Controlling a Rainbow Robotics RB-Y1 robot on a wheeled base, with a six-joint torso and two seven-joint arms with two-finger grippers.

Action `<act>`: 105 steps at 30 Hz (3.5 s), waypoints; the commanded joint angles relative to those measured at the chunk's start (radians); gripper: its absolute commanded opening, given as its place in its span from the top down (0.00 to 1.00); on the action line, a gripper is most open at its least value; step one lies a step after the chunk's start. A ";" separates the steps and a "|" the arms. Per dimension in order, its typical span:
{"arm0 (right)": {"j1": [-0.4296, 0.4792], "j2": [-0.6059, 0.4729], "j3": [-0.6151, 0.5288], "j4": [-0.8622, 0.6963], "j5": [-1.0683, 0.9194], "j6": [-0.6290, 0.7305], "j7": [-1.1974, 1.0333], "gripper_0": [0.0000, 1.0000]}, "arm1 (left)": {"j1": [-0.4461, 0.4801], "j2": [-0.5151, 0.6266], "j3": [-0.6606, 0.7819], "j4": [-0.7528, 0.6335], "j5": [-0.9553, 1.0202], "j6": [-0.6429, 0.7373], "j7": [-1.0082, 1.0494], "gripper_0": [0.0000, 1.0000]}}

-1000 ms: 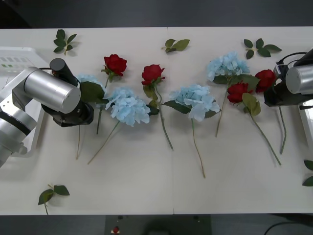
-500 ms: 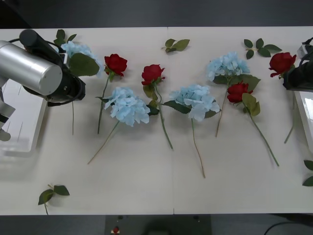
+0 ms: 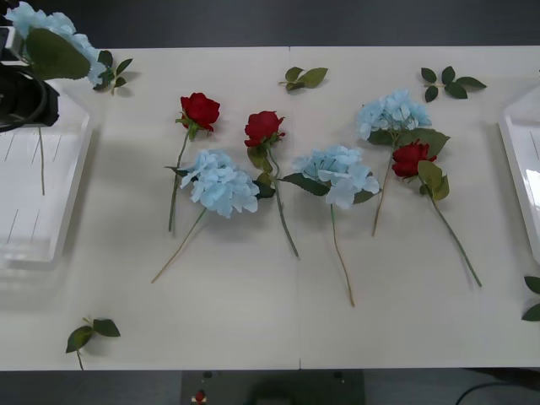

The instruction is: Put the red flowers into the right box and the blue flowers into the left box

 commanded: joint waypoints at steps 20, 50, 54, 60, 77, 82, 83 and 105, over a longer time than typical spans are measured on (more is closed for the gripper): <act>-0.024 0.151 0.005 0.466 0.317 -0.425 0.017 1.00 | 0.024 0.124 0.078 0.346 0.008 -0.236 -0.340 1.00; 0.032 0.148 0.005 0.421 0.171 -0.411 0.012 0.12 | 0.024 0.122 -0.057 0.561 -0.038 -0.403 -0.305 0.23; 0.032 0.127 0.005 0.312 0.027 -0.284 0.004 0.09 | 0.024 0.122 -0.043 0.516 -0.024 -0.372 -0.309 0.03; 0.032 0.095 0.005 0.136 -0.168 -0.098 -0.019 0.08 | 0.024 0.122 -0.005 0.395 0.080 -0.227 -0.331 0.03; 0.090 0.092 0.012 -0.292 -0.306 0.166 -0.283 0.04 | -0.008 0.090 -0.080 0.148 0.270 -0.171 -0.295 0.03; 0.134 0.093 0.052 -0.424 -0.212 0.150 -0.368 0.04 | -0.048 0.026 -0.089 0.148 0.253 -0.171 -0.269 0.02; 0.144 0.093 0.079 -0.456 -0.174 0.138 -0.398 0.04 | -0.059 0.007 -0.101 0.148 0.249 -0.171 -0.235 0.02; 0.153 0.173 0.312 -0.459 0.061 -0.094 -0.511 0.04 | -0.237 -0.237 -0.367 0.302 -0.046 -0.270 0.041 0.03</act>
